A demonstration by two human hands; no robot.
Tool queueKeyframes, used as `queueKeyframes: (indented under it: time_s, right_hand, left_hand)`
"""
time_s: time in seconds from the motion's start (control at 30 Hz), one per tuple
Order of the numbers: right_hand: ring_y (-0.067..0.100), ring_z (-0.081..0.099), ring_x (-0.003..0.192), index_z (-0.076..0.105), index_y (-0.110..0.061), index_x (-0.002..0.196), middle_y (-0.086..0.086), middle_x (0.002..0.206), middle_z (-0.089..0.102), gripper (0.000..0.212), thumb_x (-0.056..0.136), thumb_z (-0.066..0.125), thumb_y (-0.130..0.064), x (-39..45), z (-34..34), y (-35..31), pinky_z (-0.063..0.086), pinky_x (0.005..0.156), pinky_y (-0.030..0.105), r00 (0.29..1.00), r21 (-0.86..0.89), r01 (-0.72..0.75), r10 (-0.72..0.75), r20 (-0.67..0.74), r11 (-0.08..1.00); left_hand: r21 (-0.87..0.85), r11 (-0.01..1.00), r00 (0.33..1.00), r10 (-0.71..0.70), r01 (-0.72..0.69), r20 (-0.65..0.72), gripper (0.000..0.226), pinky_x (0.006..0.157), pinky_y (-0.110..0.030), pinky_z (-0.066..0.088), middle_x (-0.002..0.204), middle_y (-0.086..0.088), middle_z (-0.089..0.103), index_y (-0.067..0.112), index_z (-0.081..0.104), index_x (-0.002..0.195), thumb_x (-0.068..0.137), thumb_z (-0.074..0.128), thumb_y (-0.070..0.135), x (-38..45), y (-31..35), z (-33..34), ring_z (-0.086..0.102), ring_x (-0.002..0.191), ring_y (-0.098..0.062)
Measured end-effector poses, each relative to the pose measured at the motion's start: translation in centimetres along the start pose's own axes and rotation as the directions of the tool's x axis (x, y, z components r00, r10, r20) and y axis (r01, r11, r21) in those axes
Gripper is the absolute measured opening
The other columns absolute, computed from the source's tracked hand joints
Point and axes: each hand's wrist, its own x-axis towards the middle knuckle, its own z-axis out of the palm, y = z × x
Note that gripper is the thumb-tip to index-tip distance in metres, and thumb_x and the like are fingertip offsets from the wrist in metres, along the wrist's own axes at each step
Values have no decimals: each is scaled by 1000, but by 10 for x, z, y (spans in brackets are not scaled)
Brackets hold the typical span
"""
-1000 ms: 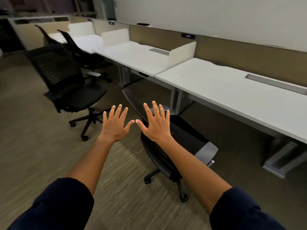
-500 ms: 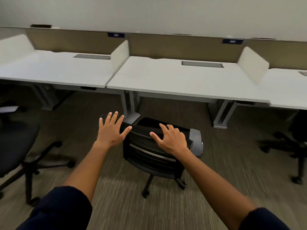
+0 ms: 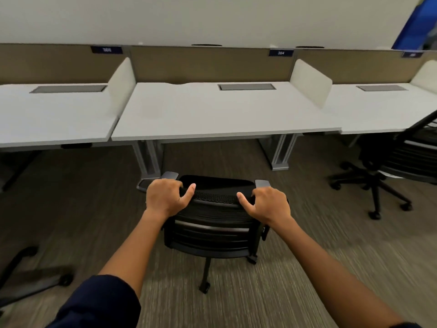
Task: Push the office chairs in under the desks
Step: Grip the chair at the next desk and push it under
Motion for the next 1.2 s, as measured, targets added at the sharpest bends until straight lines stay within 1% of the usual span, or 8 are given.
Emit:
queueKeyframes:
  time_s: [0.23,0.5,0.8,0.87,0.97,1.07,1.13,1.2]
  right_hand:
    - [17,49,46,51,-15,54,-3,51,48,72,87,24,-72,40,11,25,36,43,28,999,1,-13,13,-45,1000]
    - [19,52,49,56,-13,58,0,55,53,71,87,23,-69,118,33,66,35,44,26,996,0,-28,28,-83,1000]
    - [14,51,48,57,-15,59,-3,55,53,70,90,26,-69,225,57,104,48,46,31,997,11,-9,10,-80,1000]
    - [14,53,53,57,-15,60,-3,56,53,70,91,26,-69,243,63,114,51,49,33,997,28,-9,11,-80,1000]
    - [14,54,73,62,-15,67,-3,62,57,71,92,24,-70,265,67,126,54,57,32,997,8,-23,23,-68,1000]
    - [17,54,84,66,-14,79,-1,75,62,73,93,21,-70,290,71,135,53,68,33,999,-31,-38,37,-37,999]
    - [18,54,88,67,-13,83,0,82,63,74,93,20,-70,307,73,137,52,72,33,999,-38,-49,48,-20,998]
    - [19,55,89,67,-13,85,1,84,63,76,93,19,-72,322,75,139,52,73,33,997,-40,-79,79,-8,996]
  left_hand:
    - [-6,1000,999,20,-20,-25,80,57,-32,48,58,2,63,19,76,72,89,20,74,44,13,17,60,56,-19]
    - [-57,997,998,41,-43,-39,84,60,-32,51,59,4,65,18,77,78,89,18,76,127,29,41,61,57,-15]
    - [-60,998,999,17,-19,-39,76,54,-28,47,58,6,65,22,78,77,90,23,73,242,35,71,61,57,-15]
    - [-64,998,999,24,-26,-28,75,53,-28,47,57,6,63,22,76,73,90,23,73,263,39,77,60,56,-14]
    - [-47,997,998,64,-64,-17,79,54,-31,41,52,6,56,20,68,63,91,18,74,295,43,83,54,53,-14]
    - [-56,994,995,94,-96,-28,75,65,-34,40,66,3,66,21,73,75,94,22,72,326,42,92,62,71,-20]
    - [-68,993,994,98,-101,-49,73,84,-38,46,88,0,75,19,78,94,94,24,68,345,39,100,66,96,-24]
    - [-81,992,994,96,-100,-53,75,102,-43,43,108,-4,76,16,77,108,93,23,67,365,37,107,61,119,-29]
